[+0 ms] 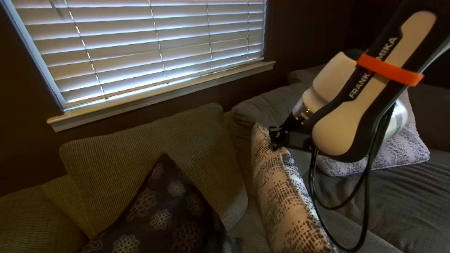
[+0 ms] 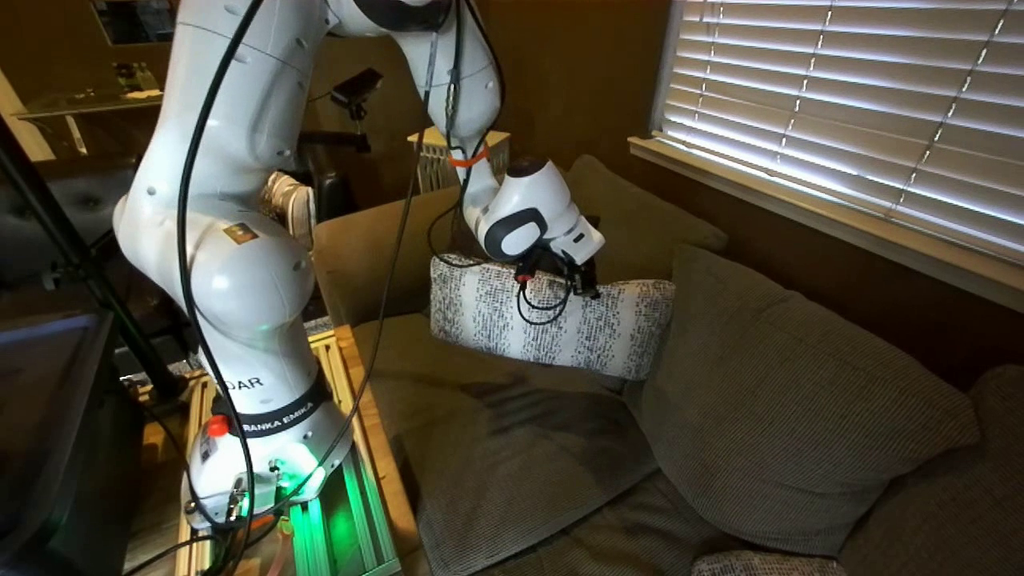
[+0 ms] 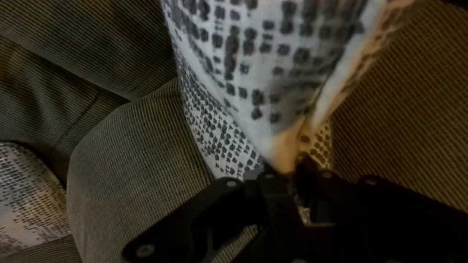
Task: Put the left white pillow on the right white pillow
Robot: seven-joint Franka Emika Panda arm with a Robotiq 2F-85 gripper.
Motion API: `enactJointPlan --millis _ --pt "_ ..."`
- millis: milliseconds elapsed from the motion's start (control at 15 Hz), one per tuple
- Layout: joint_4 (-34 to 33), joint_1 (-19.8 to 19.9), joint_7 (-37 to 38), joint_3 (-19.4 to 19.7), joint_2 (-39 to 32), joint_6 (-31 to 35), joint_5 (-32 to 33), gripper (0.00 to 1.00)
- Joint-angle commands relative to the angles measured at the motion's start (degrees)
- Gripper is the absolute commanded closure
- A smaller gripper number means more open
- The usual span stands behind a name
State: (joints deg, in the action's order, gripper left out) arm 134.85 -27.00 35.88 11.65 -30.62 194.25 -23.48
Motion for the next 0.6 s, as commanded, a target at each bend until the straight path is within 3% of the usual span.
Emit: enactJointPlan --millis 0,333,400,533 --pt "10.2 -2.6 -0.1 3.7 12.1 3.1 -2.8 0.96" --pt "18.1 -8.1 -3.5 12.4 22.1 5.0 -6.9 0.96" --pt "13.4 -5.5 -0.8 9.0 14.6 3.2 -4.2 0.84" --pt "16.0 -6.4 -1.9 11.3 17.8 3.4 -4.7 0.84"
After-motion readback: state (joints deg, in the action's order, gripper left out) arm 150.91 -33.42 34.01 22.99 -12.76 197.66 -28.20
